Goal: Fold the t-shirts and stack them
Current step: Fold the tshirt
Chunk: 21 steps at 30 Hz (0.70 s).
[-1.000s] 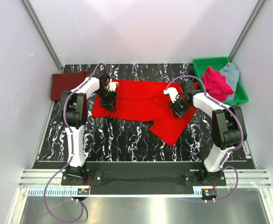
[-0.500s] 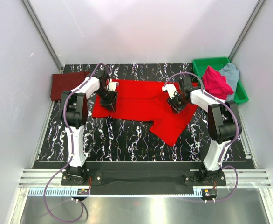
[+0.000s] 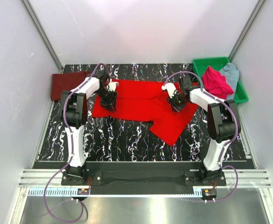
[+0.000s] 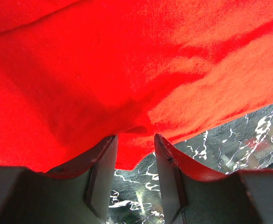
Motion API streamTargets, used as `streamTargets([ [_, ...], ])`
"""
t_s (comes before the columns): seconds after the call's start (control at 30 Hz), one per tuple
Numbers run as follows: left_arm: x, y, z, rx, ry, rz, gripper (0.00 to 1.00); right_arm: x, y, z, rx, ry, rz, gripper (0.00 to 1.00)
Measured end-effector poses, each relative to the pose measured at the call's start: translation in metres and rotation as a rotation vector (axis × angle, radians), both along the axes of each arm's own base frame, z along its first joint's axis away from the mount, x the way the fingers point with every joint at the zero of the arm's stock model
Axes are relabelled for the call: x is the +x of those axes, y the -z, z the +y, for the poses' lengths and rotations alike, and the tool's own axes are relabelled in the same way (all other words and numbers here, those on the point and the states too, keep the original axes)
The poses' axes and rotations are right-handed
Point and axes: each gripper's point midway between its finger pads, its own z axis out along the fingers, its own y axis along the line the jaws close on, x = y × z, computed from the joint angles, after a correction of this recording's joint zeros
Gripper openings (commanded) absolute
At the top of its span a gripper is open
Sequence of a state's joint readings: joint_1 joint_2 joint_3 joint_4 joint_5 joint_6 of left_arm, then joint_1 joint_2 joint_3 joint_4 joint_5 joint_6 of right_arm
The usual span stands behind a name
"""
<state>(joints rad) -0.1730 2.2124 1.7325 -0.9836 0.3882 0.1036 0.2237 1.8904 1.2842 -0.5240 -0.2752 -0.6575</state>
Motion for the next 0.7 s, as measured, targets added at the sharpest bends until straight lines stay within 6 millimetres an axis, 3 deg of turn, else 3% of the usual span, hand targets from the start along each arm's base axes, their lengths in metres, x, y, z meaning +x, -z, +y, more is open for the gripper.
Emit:
streamTargets([
  [0.53,0.0,0.0,-0.004,-0.001,0.009,-0.006,0.44,-0.022,0.009,0.0,0.004,-0.011,0.073,0.38],
  [0.7,0.0,0.0,-0.004,-0.001,0.01,-0.006,0.43,-0.022,0.01,0.0,0.003,-0.01,0.073,0.17],
])
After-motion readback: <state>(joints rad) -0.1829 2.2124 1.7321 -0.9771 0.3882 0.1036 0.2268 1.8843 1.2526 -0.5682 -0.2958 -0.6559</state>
